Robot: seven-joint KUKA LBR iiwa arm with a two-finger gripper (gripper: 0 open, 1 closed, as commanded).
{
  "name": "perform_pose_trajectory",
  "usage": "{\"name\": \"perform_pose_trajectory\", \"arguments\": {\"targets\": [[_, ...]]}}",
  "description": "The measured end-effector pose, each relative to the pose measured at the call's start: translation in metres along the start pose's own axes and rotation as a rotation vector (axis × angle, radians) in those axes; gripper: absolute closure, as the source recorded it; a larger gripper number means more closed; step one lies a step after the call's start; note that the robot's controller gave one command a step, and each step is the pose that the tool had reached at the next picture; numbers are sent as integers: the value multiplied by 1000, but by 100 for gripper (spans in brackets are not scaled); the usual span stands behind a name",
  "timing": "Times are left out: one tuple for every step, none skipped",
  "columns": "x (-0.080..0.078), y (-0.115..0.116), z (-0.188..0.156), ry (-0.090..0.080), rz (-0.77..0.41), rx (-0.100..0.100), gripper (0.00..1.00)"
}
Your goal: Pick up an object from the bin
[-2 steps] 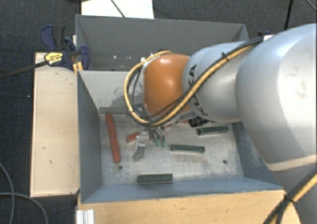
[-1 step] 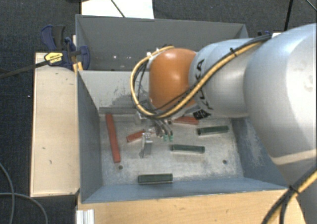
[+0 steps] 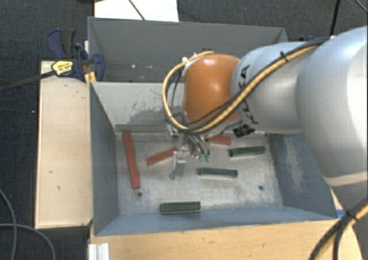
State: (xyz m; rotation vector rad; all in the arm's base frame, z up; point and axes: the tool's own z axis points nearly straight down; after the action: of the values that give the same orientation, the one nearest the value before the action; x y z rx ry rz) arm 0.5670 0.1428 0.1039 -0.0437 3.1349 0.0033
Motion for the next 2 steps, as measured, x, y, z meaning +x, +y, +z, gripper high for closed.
{"name": "perform_pose_trajectory", "arguments": {"targets": [[0,-12,34,5,-62,1,0],[-4,-13,33,3,-97,0,100]]}}
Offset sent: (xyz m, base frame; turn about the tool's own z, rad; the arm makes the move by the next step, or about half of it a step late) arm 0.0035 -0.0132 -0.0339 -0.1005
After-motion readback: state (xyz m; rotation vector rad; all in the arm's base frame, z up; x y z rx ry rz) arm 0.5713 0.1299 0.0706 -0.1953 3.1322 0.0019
